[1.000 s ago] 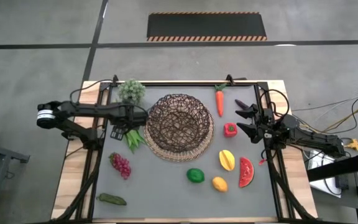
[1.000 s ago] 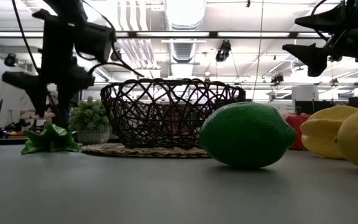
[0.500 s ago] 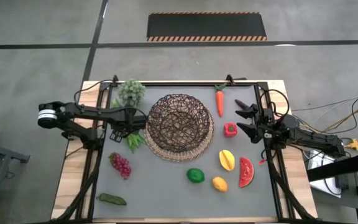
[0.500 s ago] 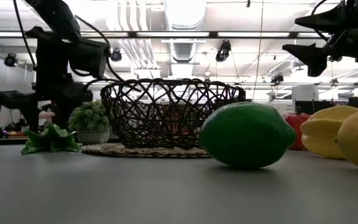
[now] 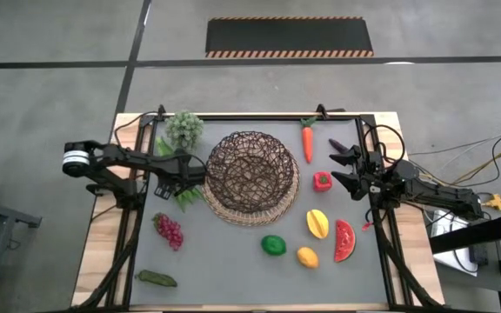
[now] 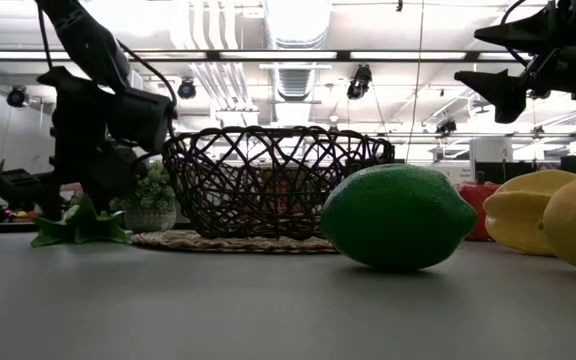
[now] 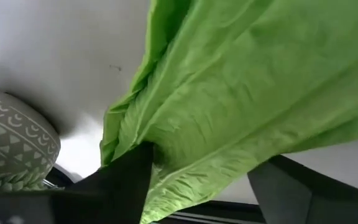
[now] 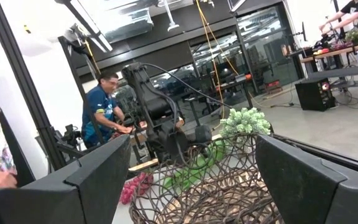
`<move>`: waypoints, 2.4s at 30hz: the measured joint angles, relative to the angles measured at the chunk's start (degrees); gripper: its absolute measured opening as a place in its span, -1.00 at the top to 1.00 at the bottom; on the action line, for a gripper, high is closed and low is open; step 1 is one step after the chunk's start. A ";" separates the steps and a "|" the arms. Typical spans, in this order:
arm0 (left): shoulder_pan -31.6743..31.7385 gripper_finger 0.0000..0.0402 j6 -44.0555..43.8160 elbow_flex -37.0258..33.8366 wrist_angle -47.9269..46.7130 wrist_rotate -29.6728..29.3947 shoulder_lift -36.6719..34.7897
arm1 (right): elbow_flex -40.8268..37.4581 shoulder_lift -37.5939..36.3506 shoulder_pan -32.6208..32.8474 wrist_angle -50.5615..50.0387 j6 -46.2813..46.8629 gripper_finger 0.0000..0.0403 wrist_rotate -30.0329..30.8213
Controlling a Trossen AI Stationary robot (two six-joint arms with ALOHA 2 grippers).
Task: Build produce basket
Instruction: Put the green leaf lettuce into the basket
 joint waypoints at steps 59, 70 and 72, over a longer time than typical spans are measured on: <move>-0.15 0.96 -67.44 7.78 57.30 18.19 -19.34 | 0.02 0.00 0.00 0.38 0.00 -0.62 1.13; 0.44 0.81 -72.54 7.41 57.76 14.29 -9.61 | 0.01 0.00 0.00 0.38 0.00 -0.62 4.44; 1.20 0.76 -73.97 7.50 58.16 14.22 -8.97 | 0.02 0.00 0.00 0.38 0.00 -0.62 4.44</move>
